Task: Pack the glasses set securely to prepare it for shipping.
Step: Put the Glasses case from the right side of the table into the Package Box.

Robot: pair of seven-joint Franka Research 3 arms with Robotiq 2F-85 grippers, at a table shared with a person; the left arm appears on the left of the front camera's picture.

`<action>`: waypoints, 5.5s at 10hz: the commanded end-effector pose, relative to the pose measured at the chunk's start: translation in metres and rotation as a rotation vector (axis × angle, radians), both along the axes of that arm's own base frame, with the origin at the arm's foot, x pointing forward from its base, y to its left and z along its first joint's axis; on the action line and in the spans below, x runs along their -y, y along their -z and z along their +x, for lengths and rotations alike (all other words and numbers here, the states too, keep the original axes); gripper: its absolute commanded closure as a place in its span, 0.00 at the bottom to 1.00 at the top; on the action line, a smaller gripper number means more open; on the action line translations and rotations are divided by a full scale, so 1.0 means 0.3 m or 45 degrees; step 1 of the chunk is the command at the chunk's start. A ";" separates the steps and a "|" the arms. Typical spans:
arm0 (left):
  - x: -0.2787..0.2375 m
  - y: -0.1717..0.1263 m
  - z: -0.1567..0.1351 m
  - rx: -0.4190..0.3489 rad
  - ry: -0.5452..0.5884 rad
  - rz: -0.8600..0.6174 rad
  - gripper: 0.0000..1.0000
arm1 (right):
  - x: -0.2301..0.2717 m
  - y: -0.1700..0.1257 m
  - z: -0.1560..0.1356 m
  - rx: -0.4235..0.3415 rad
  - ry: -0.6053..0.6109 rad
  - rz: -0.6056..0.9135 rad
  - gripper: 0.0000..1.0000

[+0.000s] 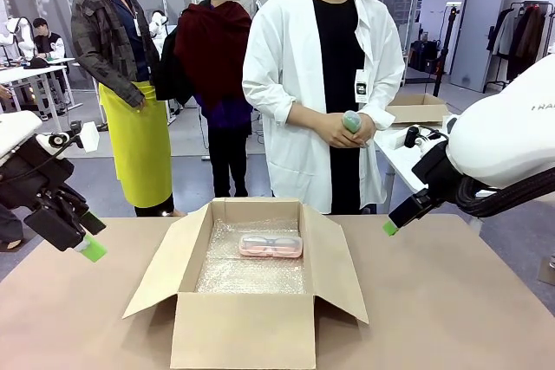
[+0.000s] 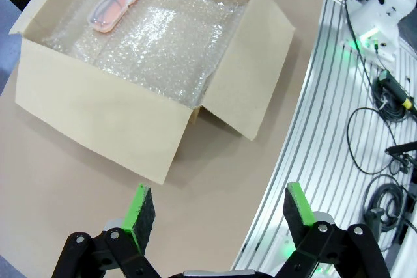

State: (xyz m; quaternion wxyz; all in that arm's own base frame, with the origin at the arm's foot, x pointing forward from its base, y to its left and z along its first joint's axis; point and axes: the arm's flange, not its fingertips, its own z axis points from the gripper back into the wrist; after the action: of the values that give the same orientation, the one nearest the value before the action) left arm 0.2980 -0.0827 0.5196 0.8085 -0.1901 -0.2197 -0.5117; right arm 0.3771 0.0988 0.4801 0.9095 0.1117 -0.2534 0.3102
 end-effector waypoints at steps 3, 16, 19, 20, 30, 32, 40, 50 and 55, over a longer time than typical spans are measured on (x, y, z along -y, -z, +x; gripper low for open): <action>-0.006 -0.001 0.004 0.012 0.025 -0.026 0.00 | -0.002 0.005 -0.005 -0.003 0.004 -0.006 0.00; -0.006 -0.001 0.004 0.012 0.025 -0.026 0.00 | -0.002 0.005 -0.005 -0.003 0.004 -0.006 0.00; -0.006 -0.001 0.004 0.012 0.025 -0.026 0.00 | -0.002 0.005 -0.005 -0.003 0.004 -0.006 0.00; -0.006 -0.001 0.004 0.012 0.025 -0.026 0.00 | -0.002 0.005 -0.005 -0.003 0.004 -0.006 0.00; -0.006 -0.001 0.004 0.012 0.025 -0.026 0.00 | -0.002 0.005 -0.005 -0.003 0.004 -0.006 0.00; -0.006 -0.001 0.004 0.012 0.025 -0.026 0.00 | -0.002 0.005 -0.005 -0.003 0.004 -0.006 0.00; -0.006 -0.001 0.004 0.012 0.025 -0.026 0.00 | -0.002 0.005 -0.005 -0.003 0.004 -0.006 0.00; -0.006 -0.001 0.004 0.012 0.025 -0.026 0.00 | 0.022 -0.037 0.055 -0.036 0.141 -0.017 0.00; -0.006 -0.001 0.004 0.012 0.025 -0.026 0.00 | 0.090 -0.096 0.382 -0.226 0.491 -0.132 0.00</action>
State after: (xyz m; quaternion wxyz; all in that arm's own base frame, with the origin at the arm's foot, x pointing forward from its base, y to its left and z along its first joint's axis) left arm 0.2981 -0.0826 0.5196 0.8085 -0.1900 -0.2197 -0.5119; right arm 0.4775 0.0605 0.5015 0.9649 0.0508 -0.2036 0.1579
